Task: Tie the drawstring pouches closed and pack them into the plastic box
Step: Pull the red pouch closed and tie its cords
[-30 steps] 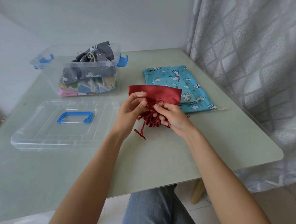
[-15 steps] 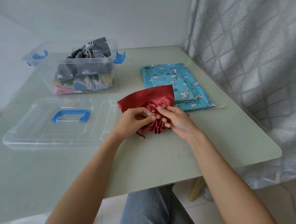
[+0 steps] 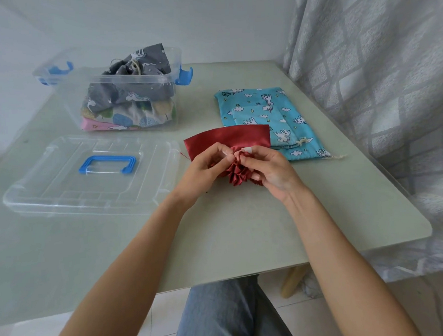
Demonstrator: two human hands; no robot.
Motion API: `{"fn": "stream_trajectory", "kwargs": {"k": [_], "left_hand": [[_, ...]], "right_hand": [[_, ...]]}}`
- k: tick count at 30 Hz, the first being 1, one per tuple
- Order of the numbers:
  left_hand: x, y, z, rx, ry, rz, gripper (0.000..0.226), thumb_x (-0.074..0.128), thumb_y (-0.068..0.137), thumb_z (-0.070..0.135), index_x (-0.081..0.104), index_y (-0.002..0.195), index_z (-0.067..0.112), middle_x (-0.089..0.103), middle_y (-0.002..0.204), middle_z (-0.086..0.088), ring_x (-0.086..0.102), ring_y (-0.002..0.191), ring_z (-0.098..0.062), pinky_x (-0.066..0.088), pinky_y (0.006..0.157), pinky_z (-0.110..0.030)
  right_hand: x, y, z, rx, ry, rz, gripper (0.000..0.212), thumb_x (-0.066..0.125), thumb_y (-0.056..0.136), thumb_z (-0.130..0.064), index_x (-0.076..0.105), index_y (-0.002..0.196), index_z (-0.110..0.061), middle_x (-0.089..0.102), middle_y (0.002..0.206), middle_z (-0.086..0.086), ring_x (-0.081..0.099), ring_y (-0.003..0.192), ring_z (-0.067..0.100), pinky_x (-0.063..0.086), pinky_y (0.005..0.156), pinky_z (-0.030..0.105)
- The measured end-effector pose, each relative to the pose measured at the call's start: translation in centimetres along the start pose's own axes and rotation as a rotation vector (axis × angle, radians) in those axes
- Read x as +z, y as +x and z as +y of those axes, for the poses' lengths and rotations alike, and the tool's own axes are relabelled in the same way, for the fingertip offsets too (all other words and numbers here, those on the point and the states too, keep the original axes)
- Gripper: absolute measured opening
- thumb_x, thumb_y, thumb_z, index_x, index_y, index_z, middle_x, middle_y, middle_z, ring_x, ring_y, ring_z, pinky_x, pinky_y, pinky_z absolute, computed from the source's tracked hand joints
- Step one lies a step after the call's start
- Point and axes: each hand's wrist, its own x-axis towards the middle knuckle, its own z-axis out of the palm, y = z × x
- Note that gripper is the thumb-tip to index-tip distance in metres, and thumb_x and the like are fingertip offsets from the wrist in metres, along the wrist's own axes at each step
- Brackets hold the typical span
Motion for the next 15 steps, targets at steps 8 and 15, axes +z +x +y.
{"fn": "stream_trajectory", "kwargs": {"k": [8, 15], "left_hand": [[-0.32, 0.20, 0.68, -0.267, -0.106, -0.032, 0.047, 0.037, 0.089, 0.058, 0.063, 0.076, 0.021, 0.067, 0.081, 0.006, 0.062, 0.082, -0.009, 0.044, 0.081, -0.024], [-0.75, 0.10, 0.59, -0.214, -0.114, -0.045, 0.016, 0.063, 0.079, 0.029, 0.059, 0.077, 0.013, 0.060, 0.072, 0.003, 0.054, 0.070, -0.011, 0.043, 0.071, -0.020]], "right_hand": [[0.43, -0.01, 0.51, -0.270, -0.344, 0.144, 0.015, 0.072, 0.077, -0.003, 0.072, 0.084, -0.016, 0.070, 0.069, -0.011, 0.066, 0.067, 0.003, 0.049, 0.059, 0.014], [-0.17, -0.18, 0.29, -0.285, -0.413, 0.043, 0.015, 0.065, 0.085, -0.010, 0.072, 0.095, -0.018, 0.070, 0.074, -0.013, 0.059, 0.065, 0.001, 0.045, 0.057, 0.013]]}}
